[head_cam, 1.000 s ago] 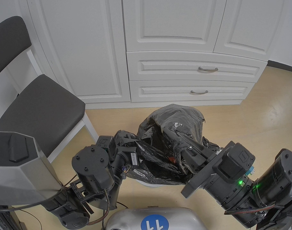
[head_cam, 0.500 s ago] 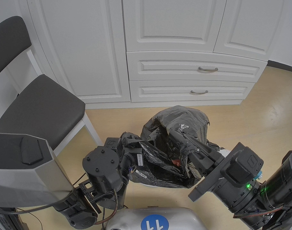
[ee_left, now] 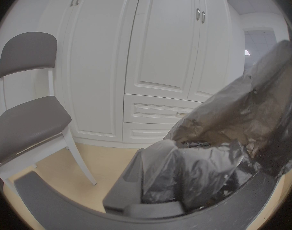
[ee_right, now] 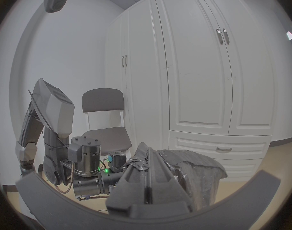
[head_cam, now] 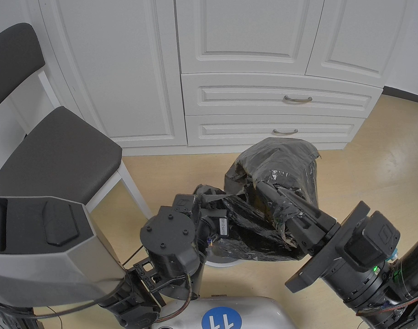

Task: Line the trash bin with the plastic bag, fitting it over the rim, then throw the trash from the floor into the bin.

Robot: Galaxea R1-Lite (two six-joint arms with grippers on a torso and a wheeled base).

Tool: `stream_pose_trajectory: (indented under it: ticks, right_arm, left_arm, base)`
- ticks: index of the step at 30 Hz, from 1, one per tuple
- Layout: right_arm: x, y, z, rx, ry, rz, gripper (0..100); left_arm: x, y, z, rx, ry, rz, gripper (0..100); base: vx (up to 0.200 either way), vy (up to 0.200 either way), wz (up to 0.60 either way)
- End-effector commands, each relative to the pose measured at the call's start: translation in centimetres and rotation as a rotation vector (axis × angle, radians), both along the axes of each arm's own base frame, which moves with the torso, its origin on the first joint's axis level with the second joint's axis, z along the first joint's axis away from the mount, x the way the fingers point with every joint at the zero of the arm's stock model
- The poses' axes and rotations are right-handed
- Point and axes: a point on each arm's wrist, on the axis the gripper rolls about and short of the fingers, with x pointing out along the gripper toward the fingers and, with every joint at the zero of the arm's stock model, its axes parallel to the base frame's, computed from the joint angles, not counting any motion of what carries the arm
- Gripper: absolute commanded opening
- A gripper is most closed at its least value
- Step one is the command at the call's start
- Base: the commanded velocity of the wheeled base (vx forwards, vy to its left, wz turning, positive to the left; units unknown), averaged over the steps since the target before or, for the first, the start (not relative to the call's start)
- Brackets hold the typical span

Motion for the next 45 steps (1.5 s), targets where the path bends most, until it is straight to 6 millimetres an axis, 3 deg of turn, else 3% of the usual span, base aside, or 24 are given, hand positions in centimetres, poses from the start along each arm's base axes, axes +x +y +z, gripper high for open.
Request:
stream_pose_trajectory:
  ticks: [1,14,16,22,28,38,45]
  right_arm:
    - [-0.2,-0.5,0.5,0.030,-0.014,0.002,0]
    - [0.4,1.1,-1.4,0.008,0.060,0.031,0]
    - [1.0,2.4,-2.7,0.014,0.118,0.048,0]
    - [1.5,4.9,-4.1,0.088,0.217,0.103,0]
    - [2.0,6.1,-3.9,0.201,0.286,0.180,0]
    - [4.3,7.3,-5.7,0.250,0.373,0.193,0]
    - [8.0,7.6,-7.0,0.329,0.434,0.171,0]
  left_arm:
    - [-0.3,-0.6,-0.4,0.006,0.005,-0.019,0]
    - [0.7,2.1,-2.4,0.071,0.065,0.056,0]
    - [1.4,4.0,-3.2,0.108,0.096,0.110,0]
    - [0.6,7.3,-4.4,0.193,0.172,0.163,0]
    - [-0.4,8.9,-5.0,0.289,0.213,0.164,0]
    - [-0.2,9.8,-5.8,0.319,0.245,0.190,0]
    - [1.1,9.4,-7.0,0.310,0.258,0.186,0]
  base:
    - [0.000,0.000,0.00]
    - [0.000,0.000,0.00]
    - [0.000,0.000,0.00]
    - [0.000,0.000,0.00]
    - [0.000,0.000,0.00]
    - [0.000,0.000,0.00]
    - [0.000,0.000,0.00]
